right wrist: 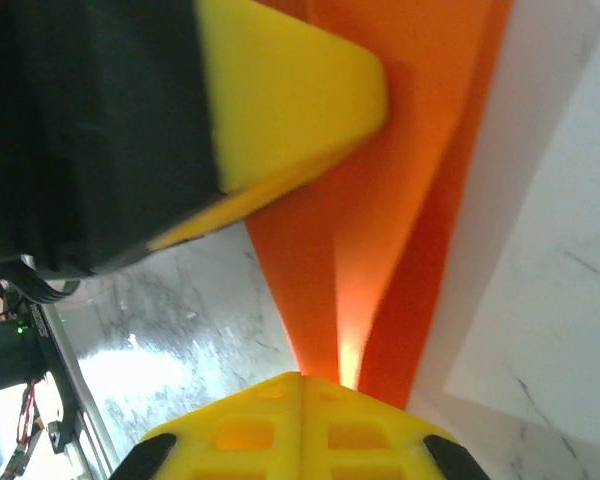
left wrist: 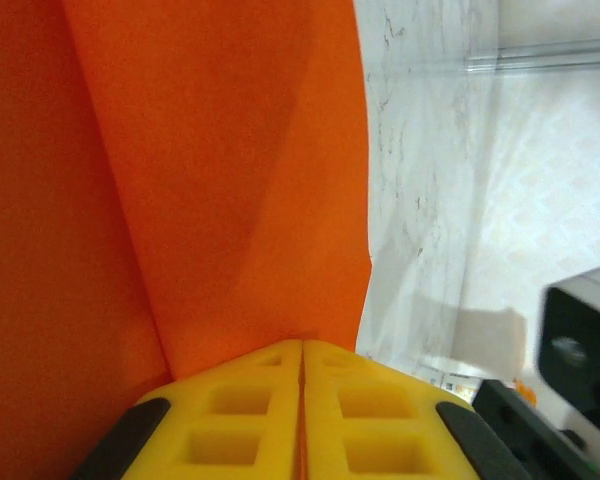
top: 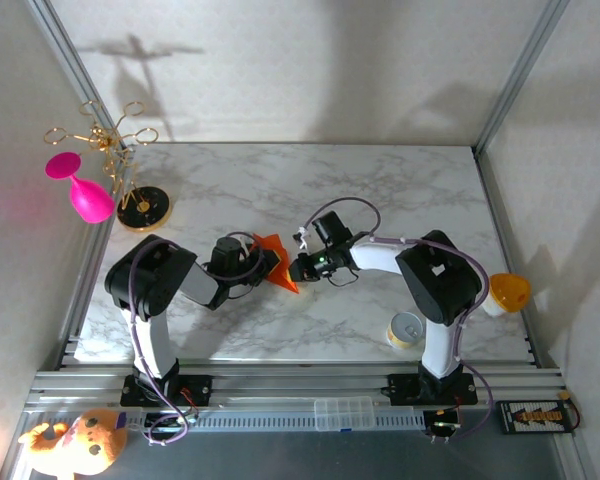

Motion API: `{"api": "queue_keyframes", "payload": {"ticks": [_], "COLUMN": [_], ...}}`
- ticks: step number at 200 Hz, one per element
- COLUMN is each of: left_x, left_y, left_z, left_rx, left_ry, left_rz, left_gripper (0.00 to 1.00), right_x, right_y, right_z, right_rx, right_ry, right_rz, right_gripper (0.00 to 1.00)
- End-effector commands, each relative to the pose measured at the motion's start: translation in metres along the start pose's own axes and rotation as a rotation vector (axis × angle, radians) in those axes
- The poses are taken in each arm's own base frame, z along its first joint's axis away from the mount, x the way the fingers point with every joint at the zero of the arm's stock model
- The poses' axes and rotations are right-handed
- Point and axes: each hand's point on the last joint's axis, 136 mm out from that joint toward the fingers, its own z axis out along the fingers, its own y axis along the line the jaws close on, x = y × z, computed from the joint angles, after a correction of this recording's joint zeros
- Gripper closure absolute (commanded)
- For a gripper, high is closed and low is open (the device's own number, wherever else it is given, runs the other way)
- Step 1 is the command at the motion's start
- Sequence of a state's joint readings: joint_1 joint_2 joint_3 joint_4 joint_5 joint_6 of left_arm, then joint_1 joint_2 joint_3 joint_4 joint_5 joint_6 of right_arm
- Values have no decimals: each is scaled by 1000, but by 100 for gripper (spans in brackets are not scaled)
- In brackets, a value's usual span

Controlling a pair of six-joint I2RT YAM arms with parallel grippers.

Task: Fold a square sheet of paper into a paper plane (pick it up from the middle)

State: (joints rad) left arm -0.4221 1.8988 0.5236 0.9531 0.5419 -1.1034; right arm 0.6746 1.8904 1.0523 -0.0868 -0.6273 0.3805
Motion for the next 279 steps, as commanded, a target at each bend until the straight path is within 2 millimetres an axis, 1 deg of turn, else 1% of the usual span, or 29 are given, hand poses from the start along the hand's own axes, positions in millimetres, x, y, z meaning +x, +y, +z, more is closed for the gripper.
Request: {"api": "queue_keyframes", "payload": {"ticks": [1, 6, 8, 11, 56, 119, 226, 260, 269, 279], "left_x": [12, 12, 12, 12, 12, 14, 16, 14, 13, 10], "left_y": [67, 68, 68, 68, 71, 75, 76, 69, 64, 54], "left_z": [-5, -5, -5, -5, -5, -5, -5, -5, -5, -4], "left_rx": [-258, -263, -265, -267, -299, -316, -316, -302, -292, -268], "left_ry": [6, 7, 8, 7, 7, 13, 19, 17, 17, 16], "left_rz": [-51, -52, -52, -53, -52, -50, -52, -45, -42, -29], "left_gripper": [91, 91, 91, 91, 91, 91, 91, 92, 92, 92], "right_x": [-6, -7, -3, -2, -2, 4, 17, 26, 28, 31], "right_y": [5, 3, 8, 9, 4, -9, -23, -35, -37, -41], "right_z": [-4, -4, 0, 2, 12, 18, 25, 28, 29, 29], "right_rx": [48, 56, 53, 55, 89, 123, 153, 185, 191, 198], "right_ry": [-9, -11, 1, 5, 24, 43, 80, 102, 109, 116], "right_rz": [-27, -25, -37, -40, -37, -18, 5, 21, 26, 33], "right_gripper": [93, 93, 93, 93, 94, 94, 94, 94, 94, 95]}}
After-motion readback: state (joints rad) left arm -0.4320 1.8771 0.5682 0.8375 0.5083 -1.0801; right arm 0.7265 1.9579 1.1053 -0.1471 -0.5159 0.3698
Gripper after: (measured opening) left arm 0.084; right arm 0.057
